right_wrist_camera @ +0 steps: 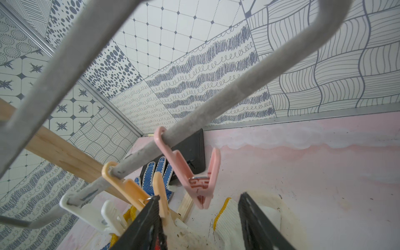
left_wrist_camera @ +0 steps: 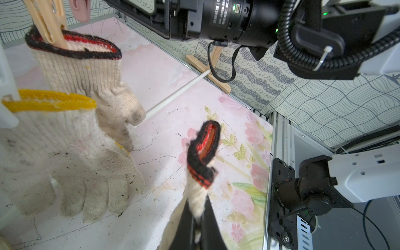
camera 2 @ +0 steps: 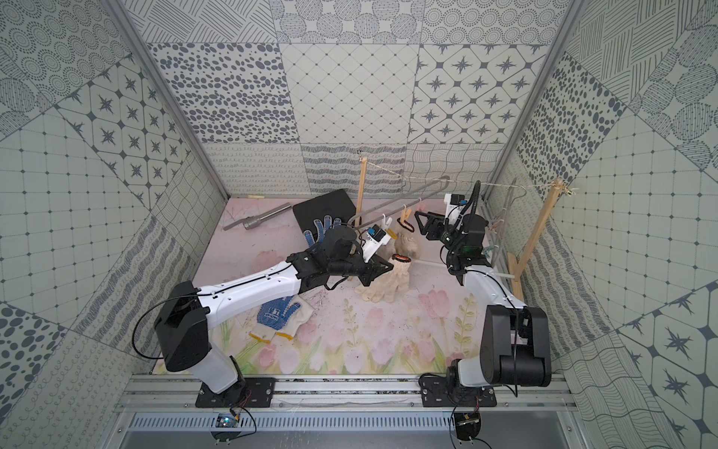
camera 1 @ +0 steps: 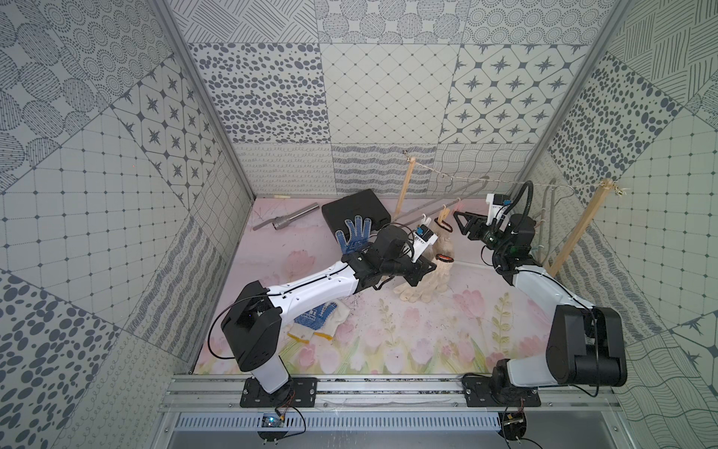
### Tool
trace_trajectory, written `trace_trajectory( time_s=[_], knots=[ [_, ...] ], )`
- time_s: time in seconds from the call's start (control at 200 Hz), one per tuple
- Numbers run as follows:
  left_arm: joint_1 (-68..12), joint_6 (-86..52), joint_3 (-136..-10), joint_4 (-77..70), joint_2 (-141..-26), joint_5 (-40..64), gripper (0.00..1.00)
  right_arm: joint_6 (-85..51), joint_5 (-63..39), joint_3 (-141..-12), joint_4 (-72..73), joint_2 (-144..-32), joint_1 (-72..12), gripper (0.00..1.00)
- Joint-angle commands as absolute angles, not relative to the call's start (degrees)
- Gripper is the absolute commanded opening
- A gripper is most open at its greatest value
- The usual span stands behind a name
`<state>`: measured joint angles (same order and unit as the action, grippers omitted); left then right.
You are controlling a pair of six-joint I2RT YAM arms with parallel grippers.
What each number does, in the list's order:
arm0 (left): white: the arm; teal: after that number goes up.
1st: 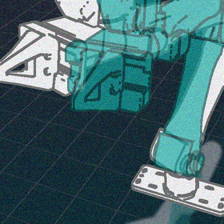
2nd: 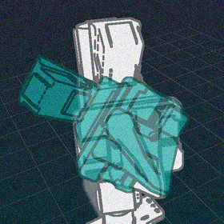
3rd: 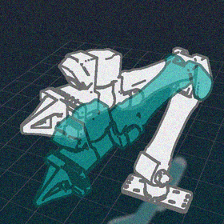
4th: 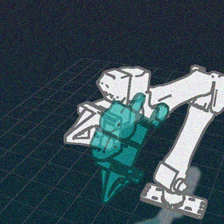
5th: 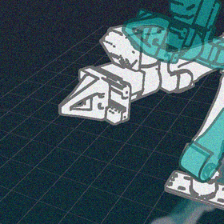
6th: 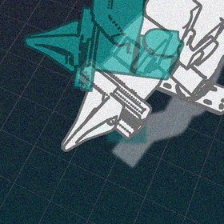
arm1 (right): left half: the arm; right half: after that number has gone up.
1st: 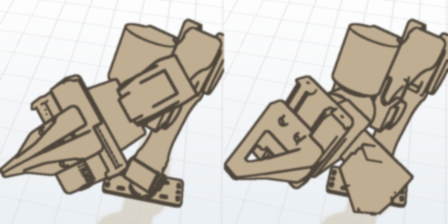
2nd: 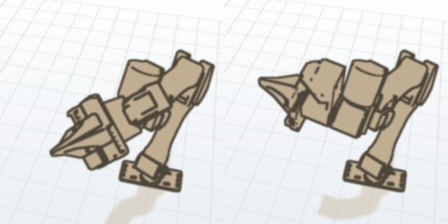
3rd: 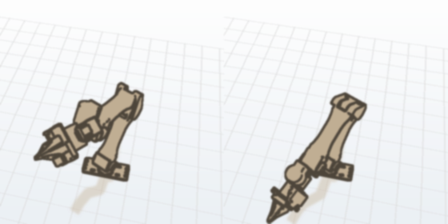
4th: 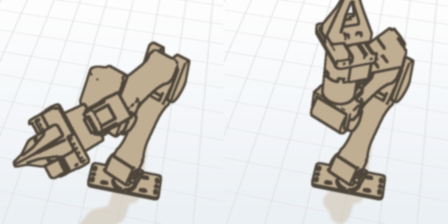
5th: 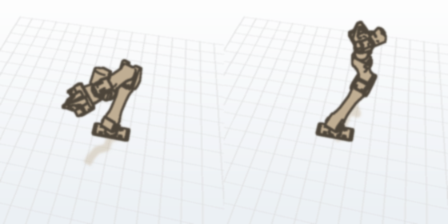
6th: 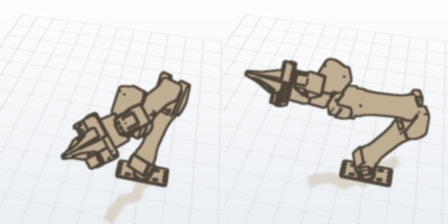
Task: Clip the gloves onto a hanger to dry
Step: Open the clamp at the hanger.
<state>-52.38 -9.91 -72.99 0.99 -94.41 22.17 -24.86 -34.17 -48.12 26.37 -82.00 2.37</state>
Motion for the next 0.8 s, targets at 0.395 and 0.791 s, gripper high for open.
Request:
trace_trajectory(
  time_s=[0.395, 0.791],
  knots=[
    [-52.55, -8.61, -73.22, -0.18, -94.51, 22.86, 0.0, -28.74, -36.36, -51.08, 37.94, -87.01, 2.33, 0.55],
    [-52.55, -8.44, -73.39, 0.15, -94.22, 22.59, 0.0, -30.15, -38.36, -54.04, 42.22, -90.98, 2.37, 0.47]
  ],
)
